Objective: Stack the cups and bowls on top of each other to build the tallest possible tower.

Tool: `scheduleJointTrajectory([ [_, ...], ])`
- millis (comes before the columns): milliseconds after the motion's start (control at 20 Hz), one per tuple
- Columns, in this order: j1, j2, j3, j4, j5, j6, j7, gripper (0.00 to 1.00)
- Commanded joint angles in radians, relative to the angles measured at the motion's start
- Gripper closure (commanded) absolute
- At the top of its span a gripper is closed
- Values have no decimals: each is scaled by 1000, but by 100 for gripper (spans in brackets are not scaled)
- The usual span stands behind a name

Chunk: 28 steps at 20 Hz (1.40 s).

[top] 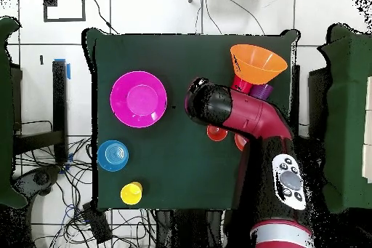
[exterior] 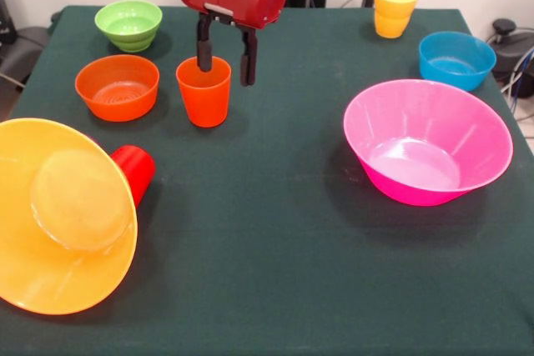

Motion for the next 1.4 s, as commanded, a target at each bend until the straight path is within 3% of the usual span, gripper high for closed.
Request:
scheduleJointTrajectory([
  [50, 33, 38, 17, 95, 10, -42, 165, 0],
  [1400, 78, 117, -26, 147, 39, -214, 201, 0],
])
